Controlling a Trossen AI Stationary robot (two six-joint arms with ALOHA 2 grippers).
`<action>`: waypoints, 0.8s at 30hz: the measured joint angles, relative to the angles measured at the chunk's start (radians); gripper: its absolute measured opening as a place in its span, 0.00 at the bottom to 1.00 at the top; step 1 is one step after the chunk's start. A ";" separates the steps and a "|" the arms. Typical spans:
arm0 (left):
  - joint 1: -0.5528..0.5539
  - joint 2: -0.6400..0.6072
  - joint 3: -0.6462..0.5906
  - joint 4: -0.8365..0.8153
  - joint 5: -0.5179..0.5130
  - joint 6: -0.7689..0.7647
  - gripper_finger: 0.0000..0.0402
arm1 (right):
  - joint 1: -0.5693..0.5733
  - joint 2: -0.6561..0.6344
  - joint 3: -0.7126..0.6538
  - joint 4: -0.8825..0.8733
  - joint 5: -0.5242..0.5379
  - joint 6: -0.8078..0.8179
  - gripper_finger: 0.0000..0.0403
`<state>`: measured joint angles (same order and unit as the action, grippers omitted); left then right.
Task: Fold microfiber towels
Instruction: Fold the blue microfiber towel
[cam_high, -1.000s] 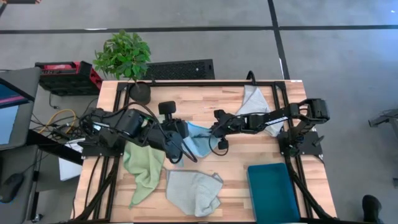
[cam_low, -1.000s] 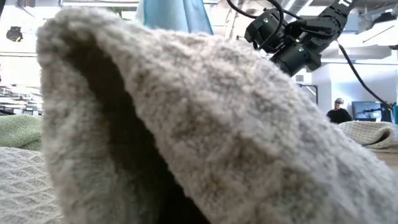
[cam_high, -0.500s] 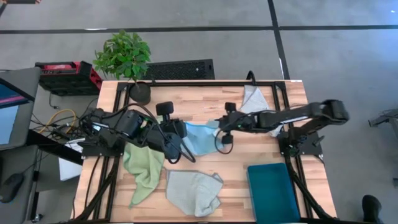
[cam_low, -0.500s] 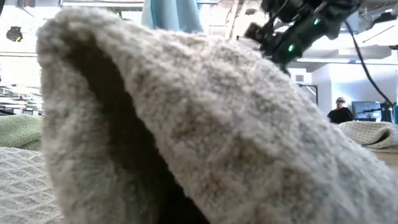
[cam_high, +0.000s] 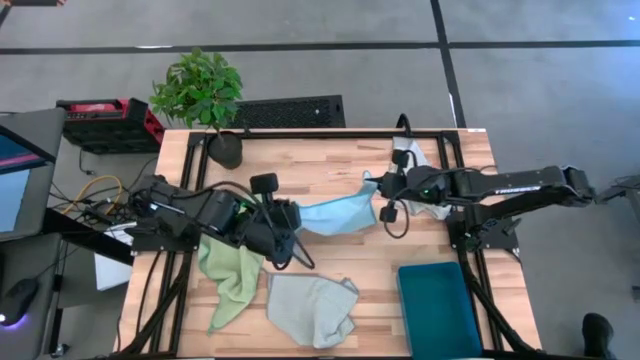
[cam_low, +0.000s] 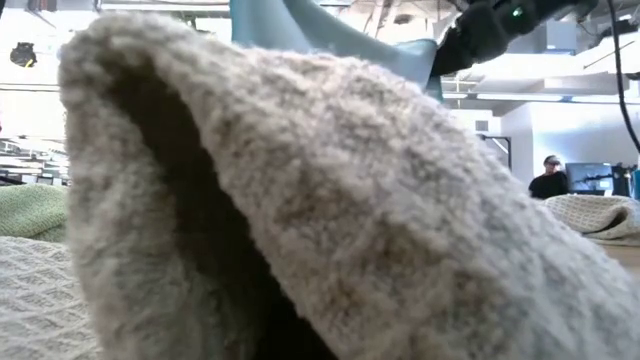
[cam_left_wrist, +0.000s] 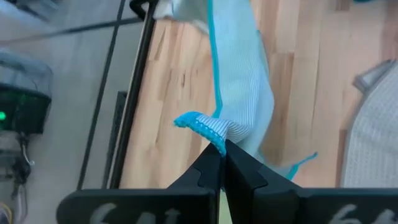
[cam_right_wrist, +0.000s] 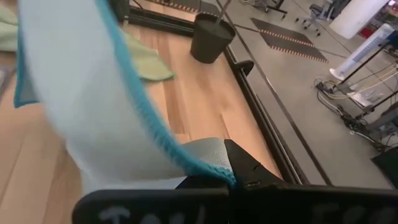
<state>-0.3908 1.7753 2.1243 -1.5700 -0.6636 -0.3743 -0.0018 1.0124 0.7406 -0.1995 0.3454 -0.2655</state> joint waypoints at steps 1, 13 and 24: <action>-0.003 -0.016 -0.028 0.000 -0.004 -0.022 0.00 | 0.003 -0.013 0.000 -0.015 -0.001 0.004 0.00; -0.044 -0.182 -0.451 0.001 -0.191 -0.392 0.00 | 0.055 -0.058 0.050 -0.082 -0.003 0.015 0.00; -0.037 -0.208 -0.692 0.067 -0.325 -0.508 0.00 | 0.045 -0.028 0.063 -0.147 -0.004 0.056 0.01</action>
<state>-0.4276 1.5669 1.4323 -1.5026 -0.9881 -0.8822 0.0437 0.9840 0.8032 -0.3469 0.3416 -0.2092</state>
